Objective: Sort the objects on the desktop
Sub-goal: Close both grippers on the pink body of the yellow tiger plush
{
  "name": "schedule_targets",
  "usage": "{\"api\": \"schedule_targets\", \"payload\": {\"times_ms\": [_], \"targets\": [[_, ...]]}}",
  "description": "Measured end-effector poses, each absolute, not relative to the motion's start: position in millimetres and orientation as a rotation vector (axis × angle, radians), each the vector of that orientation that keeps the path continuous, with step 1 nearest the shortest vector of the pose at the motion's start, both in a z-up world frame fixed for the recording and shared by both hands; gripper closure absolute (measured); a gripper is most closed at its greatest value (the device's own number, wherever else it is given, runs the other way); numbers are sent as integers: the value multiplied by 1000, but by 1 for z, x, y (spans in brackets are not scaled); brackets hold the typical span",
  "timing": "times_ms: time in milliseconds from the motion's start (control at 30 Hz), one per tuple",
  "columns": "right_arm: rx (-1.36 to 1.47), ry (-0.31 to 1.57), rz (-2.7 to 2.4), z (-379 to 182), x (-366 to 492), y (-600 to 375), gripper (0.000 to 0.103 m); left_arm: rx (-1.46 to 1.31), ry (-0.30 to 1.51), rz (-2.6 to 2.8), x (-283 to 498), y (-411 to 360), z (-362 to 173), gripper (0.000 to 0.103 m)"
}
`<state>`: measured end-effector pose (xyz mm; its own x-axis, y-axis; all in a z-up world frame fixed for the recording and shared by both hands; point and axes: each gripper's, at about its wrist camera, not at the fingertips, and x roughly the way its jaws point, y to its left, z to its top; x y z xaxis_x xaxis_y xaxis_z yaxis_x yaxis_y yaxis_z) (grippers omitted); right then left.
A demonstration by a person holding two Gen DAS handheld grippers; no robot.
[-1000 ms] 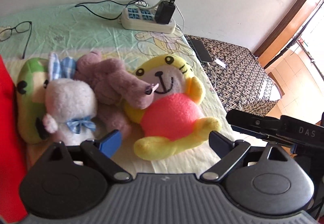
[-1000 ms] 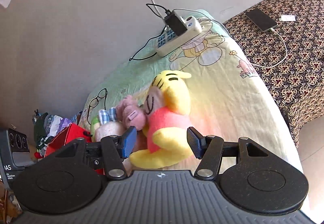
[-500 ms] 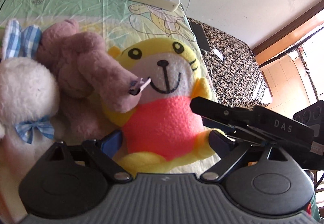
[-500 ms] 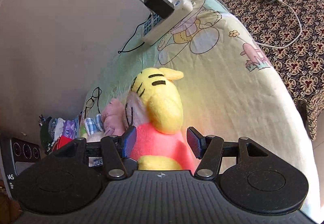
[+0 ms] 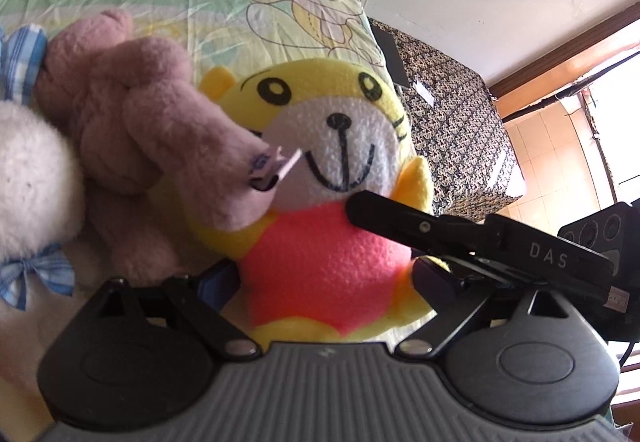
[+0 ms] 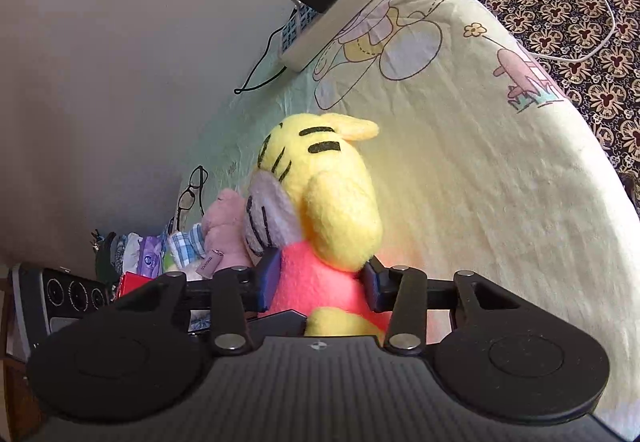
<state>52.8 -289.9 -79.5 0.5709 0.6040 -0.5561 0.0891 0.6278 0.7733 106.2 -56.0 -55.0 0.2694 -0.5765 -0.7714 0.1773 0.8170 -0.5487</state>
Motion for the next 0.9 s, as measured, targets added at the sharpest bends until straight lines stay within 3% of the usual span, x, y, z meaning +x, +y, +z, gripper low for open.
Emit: {"api": "schedule_targets", "payload": {"times_ms": [233, 367, 900], "targets": [[888, 934, 296, -72, 26, -299, 62, -403, 1225, -602, 92, -65, -52, 12], [901, 930, 267, -65, 1, -308, 62, -381, 1239, -642, 76, -75, -48, 21], [847, 957, 188, -44, -87, -288, 63, -314, 1247, -765, 0, -72, -41, 22]]}}
